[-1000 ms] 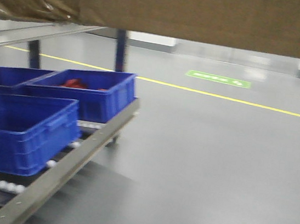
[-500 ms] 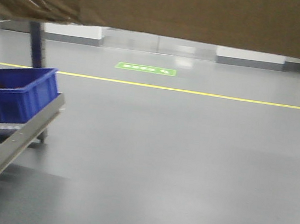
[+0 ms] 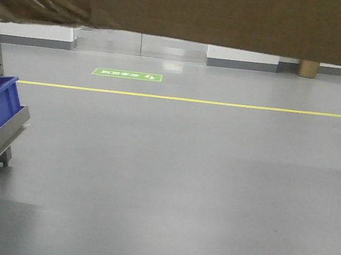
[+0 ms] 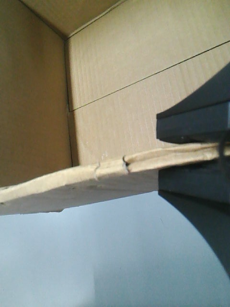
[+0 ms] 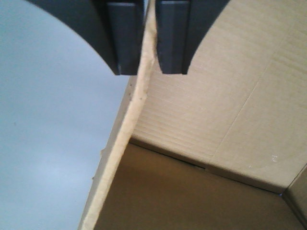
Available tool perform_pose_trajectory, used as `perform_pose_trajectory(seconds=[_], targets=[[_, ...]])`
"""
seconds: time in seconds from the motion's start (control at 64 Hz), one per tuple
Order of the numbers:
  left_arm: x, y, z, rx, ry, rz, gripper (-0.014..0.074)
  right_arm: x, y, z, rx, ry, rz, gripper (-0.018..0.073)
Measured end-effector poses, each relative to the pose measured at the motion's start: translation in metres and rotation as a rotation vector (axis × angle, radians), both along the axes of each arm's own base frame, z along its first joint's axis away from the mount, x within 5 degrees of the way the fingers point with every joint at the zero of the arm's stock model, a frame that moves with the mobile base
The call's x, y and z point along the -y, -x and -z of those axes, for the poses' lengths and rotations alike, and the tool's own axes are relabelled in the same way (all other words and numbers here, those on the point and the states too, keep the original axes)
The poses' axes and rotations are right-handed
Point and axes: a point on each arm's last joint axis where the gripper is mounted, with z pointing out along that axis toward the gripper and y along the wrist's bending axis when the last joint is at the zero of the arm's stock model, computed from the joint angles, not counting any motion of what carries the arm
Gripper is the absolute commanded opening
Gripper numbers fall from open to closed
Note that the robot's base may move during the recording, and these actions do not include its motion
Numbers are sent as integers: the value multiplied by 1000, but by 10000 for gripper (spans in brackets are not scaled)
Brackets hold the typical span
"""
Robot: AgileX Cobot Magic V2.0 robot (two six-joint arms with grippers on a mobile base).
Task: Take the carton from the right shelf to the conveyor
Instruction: 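Hold the carton with both grippers while the base turns away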
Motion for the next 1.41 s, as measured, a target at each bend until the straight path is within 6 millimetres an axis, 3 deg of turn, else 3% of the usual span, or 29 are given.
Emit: perform_pose_trajectory(seconds=[1.406], targets=[[0, 1, 0, 2, 1, 0, -16, 0, 1, 0, -1, -5, -3, -62]])
